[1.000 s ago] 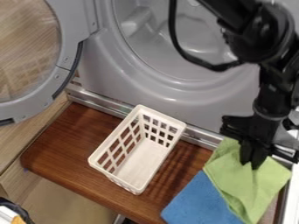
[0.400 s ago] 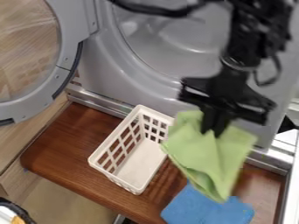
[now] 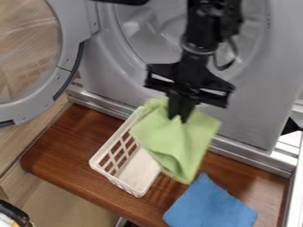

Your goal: Take the green cloth and put it in the white basket

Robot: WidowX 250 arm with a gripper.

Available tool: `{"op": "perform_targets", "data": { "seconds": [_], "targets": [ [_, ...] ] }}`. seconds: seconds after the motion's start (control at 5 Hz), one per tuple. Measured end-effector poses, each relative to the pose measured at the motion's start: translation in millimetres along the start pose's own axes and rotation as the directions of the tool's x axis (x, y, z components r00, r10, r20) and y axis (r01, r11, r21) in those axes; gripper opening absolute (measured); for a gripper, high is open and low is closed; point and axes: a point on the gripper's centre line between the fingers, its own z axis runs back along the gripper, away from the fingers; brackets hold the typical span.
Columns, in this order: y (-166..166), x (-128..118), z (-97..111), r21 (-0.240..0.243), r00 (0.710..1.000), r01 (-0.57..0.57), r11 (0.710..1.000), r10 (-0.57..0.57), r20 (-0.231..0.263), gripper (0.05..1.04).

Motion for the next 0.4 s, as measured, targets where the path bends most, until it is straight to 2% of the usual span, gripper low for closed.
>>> {"op": "perform_targets", "data": {
  "seconds": [0.2, 0.4],
  "targets": [
    [20, 10, -11, 0.023, 1.0, -0.016, 1.0, 0.016, -0.003, 0.055],
    [33, 15, -34, 0.012, 0.999, -0.033, 0.999, 0.033, -0.035, 0.055]
  ]
}}
